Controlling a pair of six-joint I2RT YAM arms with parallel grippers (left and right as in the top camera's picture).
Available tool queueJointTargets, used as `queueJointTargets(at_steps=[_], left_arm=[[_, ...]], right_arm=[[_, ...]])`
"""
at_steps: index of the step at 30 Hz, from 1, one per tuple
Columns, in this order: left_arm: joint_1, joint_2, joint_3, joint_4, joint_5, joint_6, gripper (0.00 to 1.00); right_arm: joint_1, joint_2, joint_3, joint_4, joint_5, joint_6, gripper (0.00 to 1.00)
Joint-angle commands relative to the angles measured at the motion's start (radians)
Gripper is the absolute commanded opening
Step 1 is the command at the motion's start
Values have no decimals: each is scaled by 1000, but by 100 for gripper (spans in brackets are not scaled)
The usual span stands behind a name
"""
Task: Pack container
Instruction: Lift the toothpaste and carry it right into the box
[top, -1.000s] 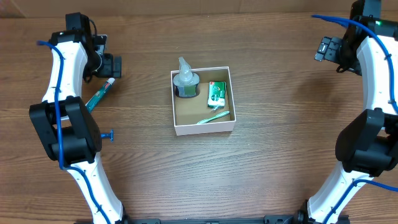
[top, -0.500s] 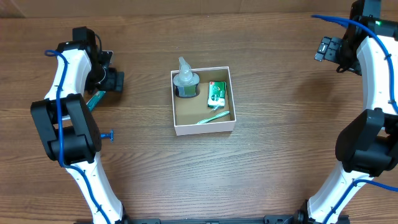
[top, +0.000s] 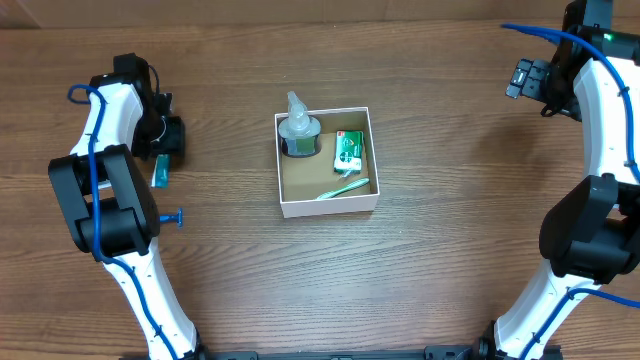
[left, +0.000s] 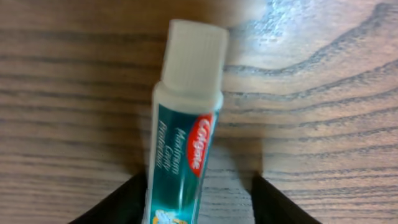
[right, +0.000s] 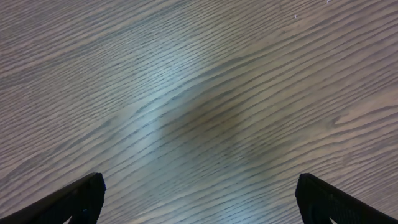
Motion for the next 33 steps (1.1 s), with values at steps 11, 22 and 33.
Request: queueJointTargets(at_steps=[11, 22, 33], left_arm=[[-3, 36, 13, -48, 254, -85, 20], [-32, 36, 532, -439, 406, 61, 15], [-362, -63, 937, -644, 343, 240, 21]], right_arm=[[5, 2, -2, 2, 13, -2, 100], [5, 3, -2, 2, 13, -2, 100], [5, 2, -2, 2, 13, -2, 100]])
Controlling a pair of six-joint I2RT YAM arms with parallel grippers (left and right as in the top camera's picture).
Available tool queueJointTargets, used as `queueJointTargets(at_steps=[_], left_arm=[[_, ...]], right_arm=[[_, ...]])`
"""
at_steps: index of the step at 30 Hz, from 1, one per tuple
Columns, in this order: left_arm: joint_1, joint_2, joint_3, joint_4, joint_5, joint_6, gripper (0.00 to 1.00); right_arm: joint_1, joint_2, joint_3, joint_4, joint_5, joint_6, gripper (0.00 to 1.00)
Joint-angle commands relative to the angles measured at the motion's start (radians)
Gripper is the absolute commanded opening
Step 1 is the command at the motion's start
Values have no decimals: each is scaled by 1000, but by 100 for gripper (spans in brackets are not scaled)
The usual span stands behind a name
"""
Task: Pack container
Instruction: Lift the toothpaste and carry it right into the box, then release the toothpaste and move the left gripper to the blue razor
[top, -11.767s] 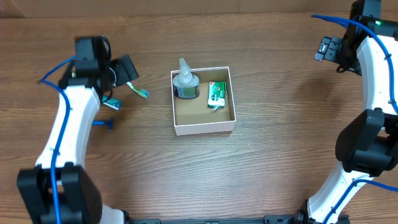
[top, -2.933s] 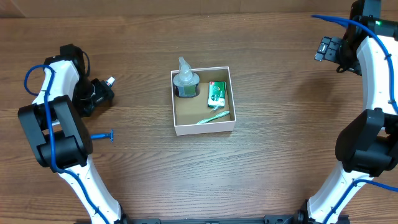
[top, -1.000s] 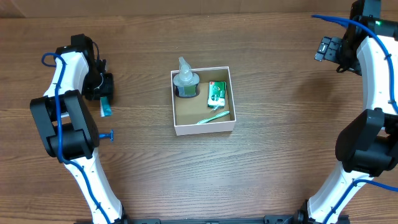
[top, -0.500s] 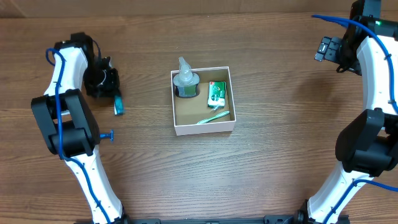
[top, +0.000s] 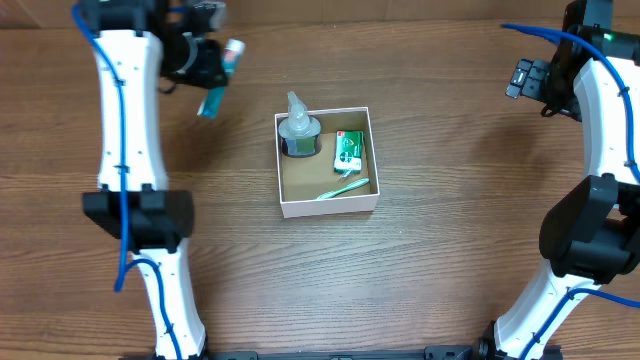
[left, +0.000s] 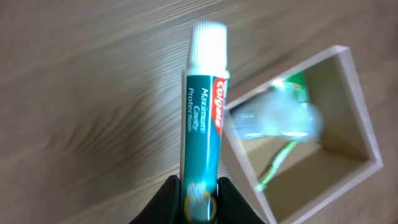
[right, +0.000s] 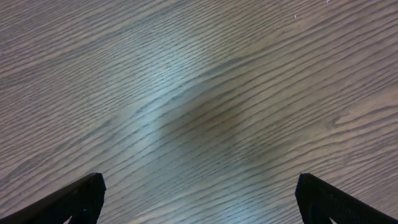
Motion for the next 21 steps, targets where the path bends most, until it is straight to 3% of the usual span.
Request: queueJointTargets(at_steps=[1, 9, 17, 21], left_arm=[[-147, -72, 39, -5, -39, 102, 20], [-383, -70, 10, -5, -151, 169, 22], [-399, -71, 6, -5, -173, 159, 26], [-393, -113, 6, -5, -259, 32, 33]], right_arm=[[5, 3, -2, 2, 13, -2, 100], [5, 3, -2, 2, 13, -2, 100], [5, 2, -2, 2, 13, -2, 100], [5, 2, -2, 2, 13, -2, 100]])
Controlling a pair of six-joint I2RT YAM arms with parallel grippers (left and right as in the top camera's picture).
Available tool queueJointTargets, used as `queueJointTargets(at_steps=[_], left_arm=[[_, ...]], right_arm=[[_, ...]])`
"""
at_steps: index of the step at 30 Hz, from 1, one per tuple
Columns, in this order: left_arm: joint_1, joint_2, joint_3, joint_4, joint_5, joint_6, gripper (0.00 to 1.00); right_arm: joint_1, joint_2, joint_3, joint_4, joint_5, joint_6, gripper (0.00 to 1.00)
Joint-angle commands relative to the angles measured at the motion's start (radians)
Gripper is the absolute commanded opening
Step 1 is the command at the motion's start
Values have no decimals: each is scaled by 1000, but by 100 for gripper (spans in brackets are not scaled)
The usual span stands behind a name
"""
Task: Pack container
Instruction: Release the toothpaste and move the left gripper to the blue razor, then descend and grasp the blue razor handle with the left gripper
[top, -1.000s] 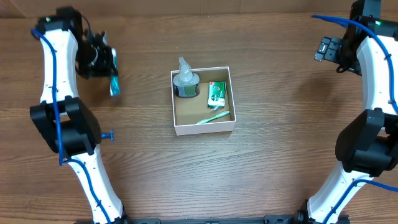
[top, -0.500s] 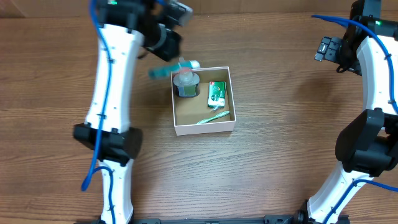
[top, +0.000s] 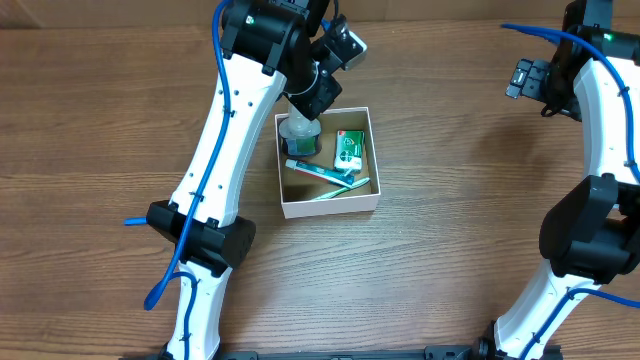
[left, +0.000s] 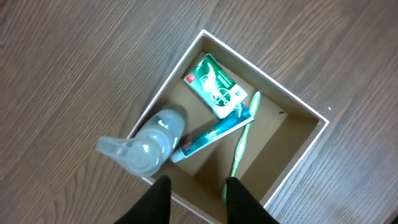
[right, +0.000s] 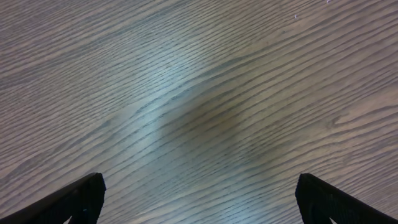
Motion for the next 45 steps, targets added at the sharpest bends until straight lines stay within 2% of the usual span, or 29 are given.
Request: queueJointTargets(at_steps=[1, 4, 7, 12, 15, 17, 23, 26, 28, 30, 34, 37, 45], left_arm=[[8, -92, -3, -2, -109, -138, 35], [8, -193, -3, -3, -230, -263, 41], [8, -329, -4, -3, -322, -344, 54], [35, -514, -71, -3, -378, -438, 59], [101, -640, -260, -3, -404, -525, 59], [173, -725, -462, -2, -404, -620, 59], [360, -798, -879, 21, -448, -1057, 62], [396, -798, -1099, 121, -472, -1247, 75], [407, -798, -1278, 235, -469, -1411, 89], [425, -797, -1435, 372, -426, -1538, 91], [451, -797, -1624, 602, -343, -1622, 90], [484, -797, -1692, 701, -340, -1690, 89], [601, -757, -1729, 797, -315, -1688, 88]], right_arm=[[5, 2, -2, 2, 14, -2, 100], [5, 2, -2, 2, 14, -2, 100], [5, 2, -2, 2, 14, -2, 100], [5, 2, -2, 2, 14, -2, 100], [5, 2, -2, 2, 14, -2, 100], [5, 2, -2, 2, 13, -2, 100], [5, 2, -2, 2, 14, -2, 100], [5, 2, -2, 2, 14, -2, 100], [5, 3, -2, 2, 14, -2, 100], [5, 2, -2, 2, 13, -2, 100], [5, 2, -2, 2, 14, -2, 100], [5, 2, -2, 2, 14, -2, 100], [5, 2, -2, 2, 14, -2, 100]])
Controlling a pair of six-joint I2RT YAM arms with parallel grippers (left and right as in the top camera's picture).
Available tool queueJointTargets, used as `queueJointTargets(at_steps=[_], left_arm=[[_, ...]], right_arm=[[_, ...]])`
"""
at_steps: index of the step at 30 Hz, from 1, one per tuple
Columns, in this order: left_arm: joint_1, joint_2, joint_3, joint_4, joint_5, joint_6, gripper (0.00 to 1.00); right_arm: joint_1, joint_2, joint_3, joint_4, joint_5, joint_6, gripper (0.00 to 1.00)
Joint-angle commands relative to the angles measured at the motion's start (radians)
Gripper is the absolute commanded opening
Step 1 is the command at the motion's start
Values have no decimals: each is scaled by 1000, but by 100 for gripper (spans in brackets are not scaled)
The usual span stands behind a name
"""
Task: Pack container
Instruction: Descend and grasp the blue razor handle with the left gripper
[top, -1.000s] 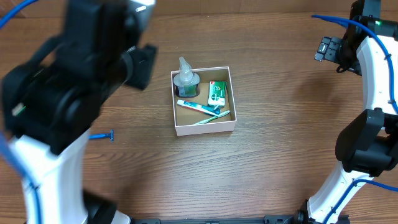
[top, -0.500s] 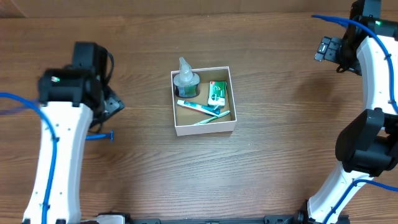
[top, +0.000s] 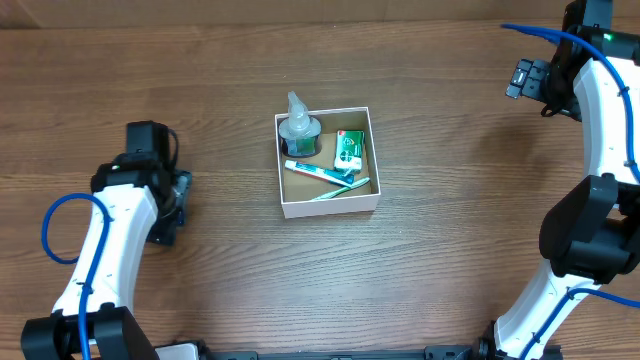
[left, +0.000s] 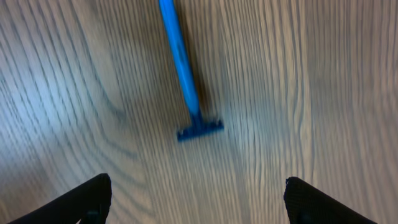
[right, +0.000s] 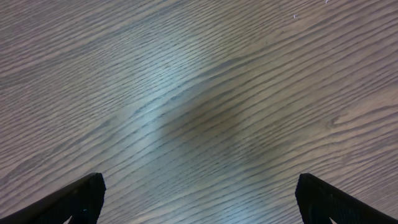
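The white box (top: 327, 206) stands mid-table. Inside it are a clear spray bottle (top: 297, 128), a small green carton (top: 348, 150), a teal toothpaste tube (top: 315, 171) and a green toothbrush (top: 340, 188). A blue razor (left: 186, 81) lies on the wood with its head (left: 200, 129) toward my left gripper (left: 198, 199), which hangs open just short of it, nothing between the fingers. In the overhead view the left gripper (top: 172, 205) is at the table's left and hides the razor. My right gripper (right: 198, 193) is open over bare wood at the far right (top: 527, 78).
The brown wooden table (top: 460, 230) stretches around the box. The left arm (top: 100, 260) runs along the left side and the right arm (top: 600, 120) along the right edge, with blue cables on both.
My left gripper was above the box, empty, with the toothpaste lying inside. Now it is at the table's left, open wide over the blue razor. The right arm has not moved.
My left gripper stood around the toothpaste on the table at the left. Then it held the tube in the air near the box. Then the tube lay in the box beneath the empty gripper. Now the gripper is back at the left, over the razor.
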Motion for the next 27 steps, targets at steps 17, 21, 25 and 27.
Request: queueJointTargets(at_steps=[17, 21, 25, 27], left_arm=[[124, 317, -27, 130, 127, 34, 79], [124, 344, -27, 162, 127, 82, 75], [124, 344, -27, 174, 126, 119, 65], [124, 344, -27, 177, 126, 127, 56]], right_arm=[[5, 2, -2, 2, 10, -2, 100], [5, 2, -2, 2, 10, -2, 100], [5, 2, -2, 2, 10, -2, 100], [5, 2, -2, 2, 10, -2, 100]])
